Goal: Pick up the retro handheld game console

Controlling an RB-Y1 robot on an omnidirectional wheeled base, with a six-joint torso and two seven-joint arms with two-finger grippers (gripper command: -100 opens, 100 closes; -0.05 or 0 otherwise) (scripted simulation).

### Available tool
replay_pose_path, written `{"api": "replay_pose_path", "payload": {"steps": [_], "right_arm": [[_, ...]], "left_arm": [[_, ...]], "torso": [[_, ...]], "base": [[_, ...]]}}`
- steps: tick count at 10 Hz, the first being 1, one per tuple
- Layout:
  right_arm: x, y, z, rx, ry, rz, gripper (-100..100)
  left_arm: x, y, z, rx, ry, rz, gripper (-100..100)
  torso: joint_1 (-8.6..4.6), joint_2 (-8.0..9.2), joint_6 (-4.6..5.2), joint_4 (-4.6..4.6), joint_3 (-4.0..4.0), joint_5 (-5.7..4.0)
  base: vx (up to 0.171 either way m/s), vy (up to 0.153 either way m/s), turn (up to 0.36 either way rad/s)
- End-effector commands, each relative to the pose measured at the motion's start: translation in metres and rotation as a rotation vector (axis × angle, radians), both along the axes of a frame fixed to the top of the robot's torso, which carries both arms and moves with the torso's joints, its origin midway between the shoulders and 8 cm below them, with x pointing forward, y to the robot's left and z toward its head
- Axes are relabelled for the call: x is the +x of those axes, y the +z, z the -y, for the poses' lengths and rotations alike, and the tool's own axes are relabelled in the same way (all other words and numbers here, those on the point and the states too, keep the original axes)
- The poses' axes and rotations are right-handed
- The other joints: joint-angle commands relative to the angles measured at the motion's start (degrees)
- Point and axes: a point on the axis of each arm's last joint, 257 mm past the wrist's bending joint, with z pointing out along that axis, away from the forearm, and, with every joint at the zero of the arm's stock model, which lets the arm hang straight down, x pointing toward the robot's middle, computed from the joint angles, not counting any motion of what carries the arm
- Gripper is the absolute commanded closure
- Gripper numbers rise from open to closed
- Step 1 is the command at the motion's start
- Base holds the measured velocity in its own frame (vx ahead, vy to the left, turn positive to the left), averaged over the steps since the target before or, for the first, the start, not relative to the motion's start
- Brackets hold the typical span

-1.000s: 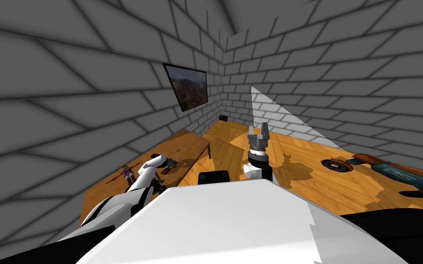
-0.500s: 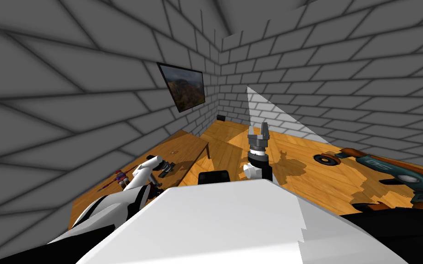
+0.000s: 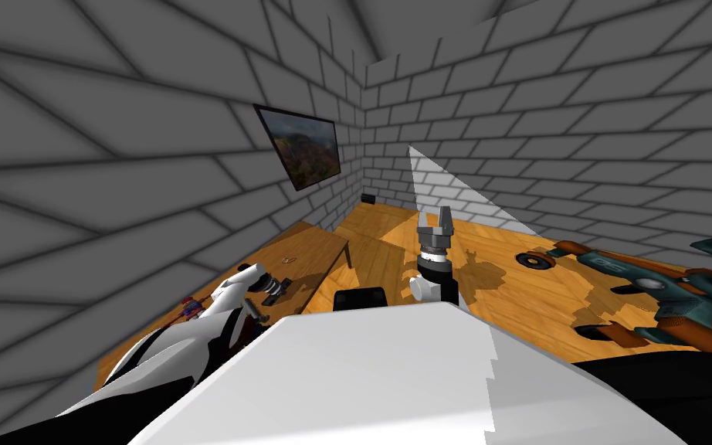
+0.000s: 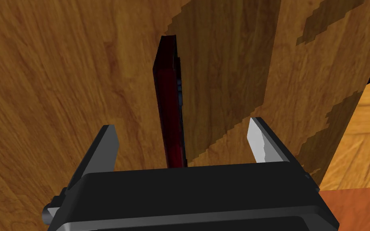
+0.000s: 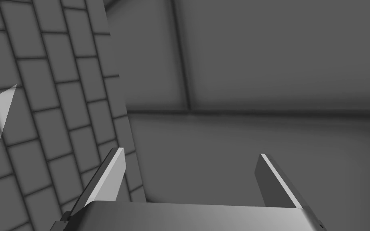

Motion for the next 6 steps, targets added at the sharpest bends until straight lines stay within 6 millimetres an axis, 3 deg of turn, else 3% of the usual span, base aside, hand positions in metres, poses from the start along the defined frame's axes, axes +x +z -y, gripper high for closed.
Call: {"api": "replay_pose_path", "payload": {"steps": [1, 2, 3, 4, 5, 6], "right_arm": [[0.0, 0.0, 0.0, 0.0, 0.0, 0.0, 0], [0.0, 0.0, 0.0, 0.0, 0.0, 0.0, 0], [0.0, 0.0, 0.0, 0.0, 0.0, 0.0, 0], [0.0, 0.0, 0.0, 0.0, 0.0, 0.0, 0], [0.0, 0.0, 0.0, 0.0, 0.0, -0.001, 0], [0.0, 0.0, 0.0, 0.0, 0.0, 0.0, 0]], "left_arm": [[-0.015, 0.005, -0.01, -0.01, 0.042, -0.033, -100], [-0.009, 0.003, -0.006, -0.005, 0.024, -0.019, -100], [-0.01, 0.004, -0.006, -0.007, 0.028, -0.023, 0], [-0.028, 0.0, -0.018, -0.01, 0.041, -0.024, -100], [-0.028, 0.0, -0.018, -0.009, 0.015, -0.024, -100], [-0.028, 0.0, -0.018, -0.009, -0.015, -0.024, -100]], "torso": [[0.0, 0.0, 0.0, 0.0, 0.0, 0.0], [0.01, 0.0, 0.0, 0.0, 0.0, 0.0], [-0.01, 0.01, -0.01, 0.0, 0.01, 0.01], [-0.04, 0.02, -0.01, 0.0, 0.01, 0.0], [-0.04, -0.49, -0.13, -0.09, -0.26, -0.01], [-0.15, -0.71, 0.01, -0.16, -0.41, -0.02]], "base": [[0.009, 0.015, -0.103], [0.004, 0.009, -0.018], [0.0, 0.0, 0.0], [0.193, 0.001, 0.404], [0.232, -0.039, 0.186], [0.105, -0.032, -0.068]]}}
